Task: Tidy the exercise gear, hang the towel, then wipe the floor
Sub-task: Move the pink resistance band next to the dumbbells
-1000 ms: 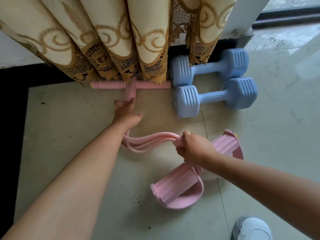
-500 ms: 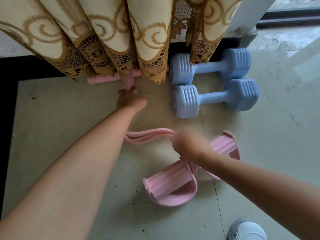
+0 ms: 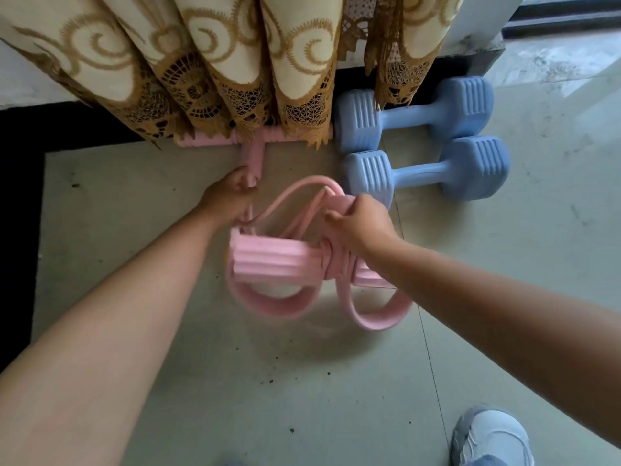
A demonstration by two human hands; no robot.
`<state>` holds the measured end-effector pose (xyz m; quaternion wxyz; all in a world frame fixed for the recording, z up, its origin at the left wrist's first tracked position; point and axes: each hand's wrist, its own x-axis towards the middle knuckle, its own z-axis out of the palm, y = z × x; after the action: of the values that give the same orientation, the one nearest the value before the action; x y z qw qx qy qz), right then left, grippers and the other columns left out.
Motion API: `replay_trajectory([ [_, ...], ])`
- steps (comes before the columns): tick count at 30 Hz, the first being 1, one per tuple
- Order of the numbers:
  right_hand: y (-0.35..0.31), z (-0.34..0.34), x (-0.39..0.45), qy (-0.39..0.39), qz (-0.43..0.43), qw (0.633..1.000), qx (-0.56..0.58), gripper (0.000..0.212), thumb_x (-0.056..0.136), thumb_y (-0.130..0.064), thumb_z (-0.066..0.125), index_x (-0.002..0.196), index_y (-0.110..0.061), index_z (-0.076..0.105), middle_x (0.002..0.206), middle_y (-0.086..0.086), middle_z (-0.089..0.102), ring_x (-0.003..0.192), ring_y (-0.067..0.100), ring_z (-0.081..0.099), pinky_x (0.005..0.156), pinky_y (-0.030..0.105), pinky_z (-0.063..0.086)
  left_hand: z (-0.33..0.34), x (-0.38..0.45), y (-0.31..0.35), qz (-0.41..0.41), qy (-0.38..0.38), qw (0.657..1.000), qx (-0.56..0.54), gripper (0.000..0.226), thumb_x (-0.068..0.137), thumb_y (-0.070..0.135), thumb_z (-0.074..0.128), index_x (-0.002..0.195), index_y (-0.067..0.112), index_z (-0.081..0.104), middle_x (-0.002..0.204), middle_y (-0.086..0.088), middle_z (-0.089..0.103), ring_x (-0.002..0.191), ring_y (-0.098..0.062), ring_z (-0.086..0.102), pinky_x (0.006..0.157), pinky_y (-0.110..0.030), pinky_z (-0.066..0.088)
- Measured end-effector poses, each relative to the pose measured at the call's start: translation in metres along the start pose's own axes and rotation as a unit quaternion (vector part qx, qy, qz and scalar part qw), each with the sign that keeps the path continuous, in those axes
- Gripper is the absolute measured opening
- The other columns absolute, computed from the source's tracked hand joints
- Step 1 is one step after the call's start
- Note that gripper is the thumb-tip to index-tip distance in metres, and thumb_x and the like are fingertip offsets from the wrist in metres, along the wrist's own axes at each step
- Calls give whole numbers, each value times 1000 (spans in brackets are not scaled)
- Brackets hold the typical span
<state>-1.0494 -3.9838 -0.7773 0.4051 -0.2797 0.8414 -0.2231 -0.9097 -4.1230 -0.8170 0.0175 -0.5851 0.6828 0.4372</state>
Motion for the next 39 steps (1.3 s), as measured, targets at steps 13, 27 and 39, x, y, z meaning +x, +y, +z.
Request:
replay_trajectory([
  [13, -41, 30, 49, 76, 62, 994, 44, 34, 92, -25, 51, 117, -1, 47, 117, 16, 62, 107, 32, 60, 81, 35, 46, -22, -13, -44, -108, -46, 934, -338, 45, 101, 42, 28, 78, 21, 61, 56, 7, 69, 74, -14, 56, 73, -25, 43],
  [27, -38, 43, 35, 33, -86, 983, -157, 53, 90, -10, 40, 140, 2, 26, 145, 21, 25, 131, 37, 32, 106, 40, 32, -4, -47, -33, 8, 162, 987, -21, 37, 99, 15, 40, 132, 2, 49, 133, -17, 54, 121, -28, 52, 95, -27, 38],
  [39, -41, -12, -29, -66, -224, 897, -376, 37, 93, -25, 45, 125, -8, 48, 126, 13, 54, 113, 35, 52, 84, 39, 48, -39, -111, 18, 63, 62, 929, 359, 37, 94, 19, 43, 128, 8, 51, 121, -19, 54, 114, -35, 48, 87, -40, 44],
])
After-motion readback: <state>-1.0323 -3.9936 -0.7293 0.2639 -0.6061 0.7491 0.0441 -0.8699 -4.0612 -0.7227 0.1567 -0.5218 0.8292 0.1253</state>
